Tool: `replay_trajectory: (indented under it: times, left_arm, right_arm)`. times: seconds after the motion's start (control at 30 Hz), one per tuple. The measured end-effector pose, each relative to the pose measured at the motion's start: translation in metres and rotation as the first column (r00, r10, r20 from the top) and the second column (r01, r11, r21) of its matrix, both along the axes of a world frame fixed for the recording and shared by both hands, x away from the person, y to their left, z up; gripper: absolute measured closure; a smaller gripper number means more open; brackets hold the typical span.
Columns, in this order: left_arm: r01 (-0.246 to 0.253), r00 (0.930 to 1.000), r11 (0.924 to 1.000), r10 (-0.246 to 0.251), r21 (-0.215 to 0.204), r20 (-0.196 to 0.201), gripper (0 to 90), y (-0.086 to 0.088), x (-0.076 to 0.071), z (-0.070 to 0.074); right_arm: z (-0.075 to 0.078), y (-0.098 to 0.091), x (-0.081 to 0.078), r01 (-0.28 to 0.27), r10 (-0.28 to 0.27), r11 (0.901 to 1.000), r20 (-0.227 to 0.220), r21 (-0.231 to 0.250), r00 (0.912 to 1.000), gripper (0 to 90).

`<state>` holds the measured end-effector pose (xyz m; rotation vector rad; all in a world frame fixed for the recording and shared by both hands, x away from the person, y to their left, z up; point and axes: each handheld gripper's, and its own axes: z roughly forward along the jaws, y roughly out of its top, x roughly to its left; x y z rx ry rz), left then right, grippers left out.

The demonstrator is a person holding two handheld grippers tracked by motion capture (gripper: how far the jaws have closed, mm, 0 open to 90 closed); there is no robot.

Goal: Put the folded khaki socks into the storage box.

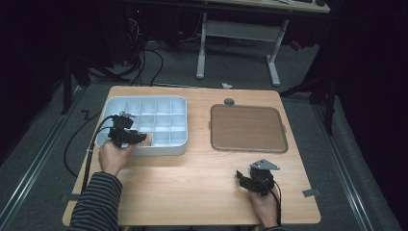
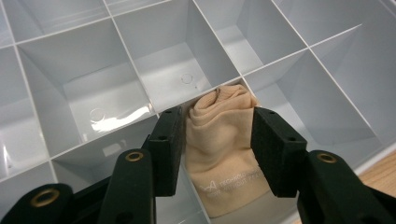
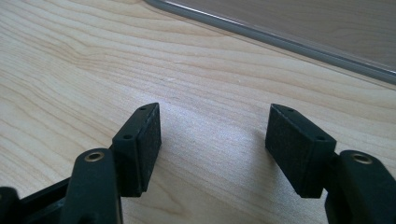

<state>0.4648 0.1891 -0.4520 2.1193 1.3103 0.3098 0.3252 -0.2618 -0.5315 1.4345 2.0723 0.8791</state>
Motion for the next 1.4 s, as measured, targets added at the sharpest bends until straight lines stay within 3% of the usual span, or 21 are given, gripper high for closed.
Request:
replay_trajectory:
  times: [0.1, 0.27, 0.37, 0.7, 0.8, 1.4]
  left_arm:
    - [-0.001, 0.9998, 0.9996, 0.002, -0.027, 0.018, 52.9, 0.003, -0.004, 0.004]
    - [-0.009, 0.9993, 0.9994, 0.01, -0.034, 0.035, 52.5, 0.009, -0.011, 0.007]
    - [-0.015, 0.9985, 0.9998, 0.014, 0.015, 0.052, 53.1, 0.011, -0.017, 0.007]
    - [-0.026, 0.997, 0.9987, 0.029, -0.043, 0.071, 52.1, 0.021, -0.033, 0.008]
    - [-0.021, 0.9966, 0.9965, 0.027, -0.081, 0.078, 52.0, 0.022, -0.039, 0.009]
    - [-0.017, 0.9956, 0.99, 0.03, -0.14, 0.089, 50.9, 0.03, -0.063, 0.001]
  right_arm:
    - [0.0, 0.0, 0.0, 0.002, -0.002, 1.0, -0.001, 0.001, 1.0, 35.8]
    - [0.0, 0.0, 0.0, 0.001, -0.001, 1.0, -0.001, 0.001, 1.0, 35.7]
    - [0.0, 0.0, 0.0, -0.001, 0.001, 1.0, 0.0, 0.0, 1.0, 35.6]
    - [0.0, 0.0, 0.0, -0.001, 0.001, 1.0, -0.001, 0.0, 1.0, 35.5]
    - [0.0, 0.0, 0.0, -0.001, 0.001, 1.0, 0.0, 0.0, 1.0, 35.5]
    - [0.0, 0.0, 0.0, -0.001, 0.001, 1.0, 0.0, 0.0, 1.0, 35.5]
